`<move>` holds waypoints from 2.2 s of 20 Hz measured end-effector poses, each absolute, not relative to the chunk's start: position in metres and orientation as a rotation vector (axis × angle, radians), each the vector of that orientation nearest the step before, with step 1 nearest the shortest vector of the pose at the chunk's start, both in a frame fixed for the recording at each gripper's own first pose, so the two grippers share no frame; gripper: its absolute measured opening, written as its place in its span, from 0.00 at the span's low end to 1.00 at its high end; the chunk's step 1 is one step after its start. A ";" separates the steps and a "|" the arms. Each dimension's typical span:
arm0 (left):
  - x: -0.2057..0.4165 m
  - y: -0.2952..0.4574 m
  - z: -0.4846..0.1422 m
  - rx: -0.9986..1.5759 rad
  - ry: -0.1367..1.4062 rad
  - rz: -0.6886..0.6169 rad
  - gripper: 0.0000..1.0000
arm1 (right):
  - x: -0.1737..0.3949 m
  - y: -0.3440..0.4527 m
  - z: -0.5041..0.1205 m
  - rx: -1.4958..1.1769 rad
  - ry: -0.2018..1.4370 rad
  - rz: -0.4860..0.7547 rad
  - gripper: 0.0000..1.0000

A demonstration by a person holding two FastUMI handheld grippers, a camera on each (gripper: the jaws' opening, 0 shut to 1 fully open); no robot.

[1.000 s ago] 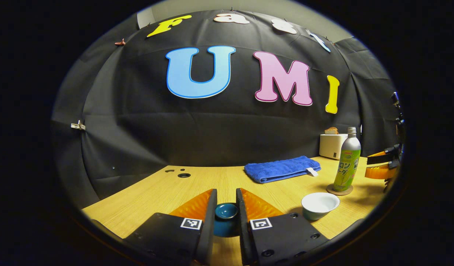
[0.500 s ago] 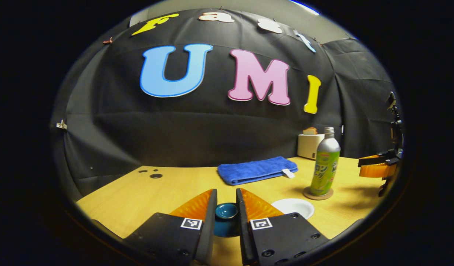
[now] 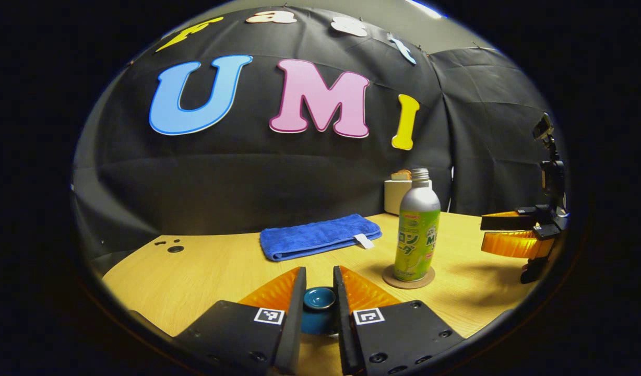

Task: Open the teacup lid with one hand, grasp the water bottle and pour water into the teacup with the other hand; after pouring, place the water bottle on the coaster and then close the teacup lid.

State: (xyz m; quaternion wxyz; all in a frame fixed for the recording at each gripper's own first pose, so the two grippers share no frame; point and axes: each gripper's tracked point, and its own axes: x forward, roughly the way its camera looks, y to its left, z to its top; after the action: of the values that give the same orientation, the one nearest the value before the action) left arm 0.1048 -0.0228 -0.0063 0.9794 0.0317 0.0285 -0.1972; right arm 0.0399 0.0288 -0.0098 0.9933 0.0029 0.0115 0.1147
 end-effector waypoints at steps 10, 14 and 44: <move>0.109 -0.037 -0.017 0.124 0.126 -0.420 0.34 | 0.042 0.029 -0.009 0.000 0.011 0.225 0.98; 0.109 -0.040 -0.019 0.139 0.139 -0.431 0.35 | 0.042 0.030 -0.009 0.001 0.012 0.225 0.98; 0.058 -0.012 0.003 0.002 -0.003 -0.207 0.96 | 0.043 0.026 -0.007 -0.001 0.002 0.205 0.98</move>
State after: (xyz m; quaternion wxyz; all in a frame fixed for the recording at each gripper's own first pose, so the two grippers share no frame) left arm 0.0577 -0.0121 0.0027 0.9946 0.0010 -0.0016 -0.1033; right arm 0.0430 0.0258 -0.0072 0.9948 -0.0004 0.0011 0.1021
